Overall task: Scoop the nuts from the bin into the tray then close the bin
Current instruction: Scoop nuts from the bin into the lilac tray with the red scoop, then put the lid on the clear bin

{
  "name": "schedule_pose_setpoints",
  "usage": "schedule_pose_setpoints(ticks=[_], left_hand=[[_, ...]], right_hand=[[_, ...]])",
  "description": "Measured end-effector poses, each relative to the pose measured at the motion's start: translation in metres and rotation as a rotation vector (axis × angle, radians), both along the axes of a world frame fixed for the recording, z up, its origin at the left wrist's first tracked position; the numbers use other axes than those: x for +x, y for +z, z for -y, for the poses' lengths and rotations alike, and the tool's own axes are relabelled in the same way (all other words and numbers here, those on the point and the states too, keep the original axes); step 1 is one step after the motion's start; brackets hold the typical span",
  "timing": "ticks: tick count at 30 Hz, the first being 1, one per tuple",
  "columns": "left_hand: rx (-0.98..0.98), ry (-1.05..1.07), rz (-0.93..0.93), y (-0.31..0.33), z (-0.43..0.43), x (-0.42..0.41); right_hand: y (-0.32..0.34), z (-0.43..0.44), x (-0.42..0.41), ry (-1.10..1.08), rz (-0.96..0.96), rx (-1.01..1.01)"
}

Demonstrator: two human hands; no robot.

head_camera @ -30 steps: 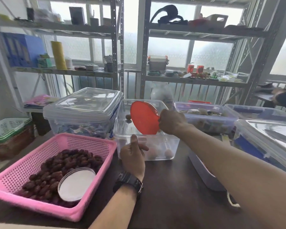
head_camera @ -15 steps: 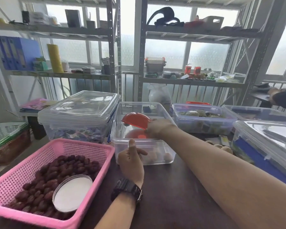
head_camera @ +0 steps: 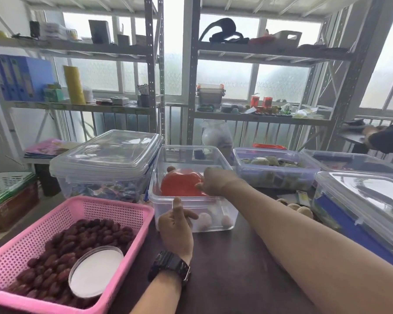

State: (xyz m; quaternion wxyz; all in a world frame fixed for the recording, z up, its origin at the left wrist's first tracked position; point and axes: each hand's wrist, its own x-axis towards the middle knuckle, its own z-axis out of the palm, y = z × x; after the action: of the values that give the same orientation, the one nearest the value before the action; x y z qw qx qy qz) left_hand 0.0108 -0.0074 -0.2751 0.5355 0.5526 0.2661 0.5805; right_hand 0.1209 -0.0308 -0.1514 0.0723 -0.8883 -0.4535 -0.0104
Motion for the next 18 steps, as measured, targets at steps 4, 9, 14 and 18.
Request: schedule_pose_setpoints(ticks=[4, 9, 14, 18], left_hand=[[-0.026, -0.010, 0.002, 0.006, 0.005, -0.004], [-0.186, -0.095, -0.096, 0.014, 0.011, -0.016], [-0.059, -0.125, -0.218, 0.027, 0.010, -0.025], [0.082, 0.074, -0.203, 0.095, -0.029, -0.041]], right_hand=[[-0.011, 0.034, -0.042, 0.001, 0.106, 0.463], [-0.053, 0.072, -0.108, 0.174, 0.179, 0.795], [-0.043, 0.057, -0.103, 0.140, -0.075, 0.760], [-0.004, 0.018, -0.101, 0.084, -0.212, 0.799]])
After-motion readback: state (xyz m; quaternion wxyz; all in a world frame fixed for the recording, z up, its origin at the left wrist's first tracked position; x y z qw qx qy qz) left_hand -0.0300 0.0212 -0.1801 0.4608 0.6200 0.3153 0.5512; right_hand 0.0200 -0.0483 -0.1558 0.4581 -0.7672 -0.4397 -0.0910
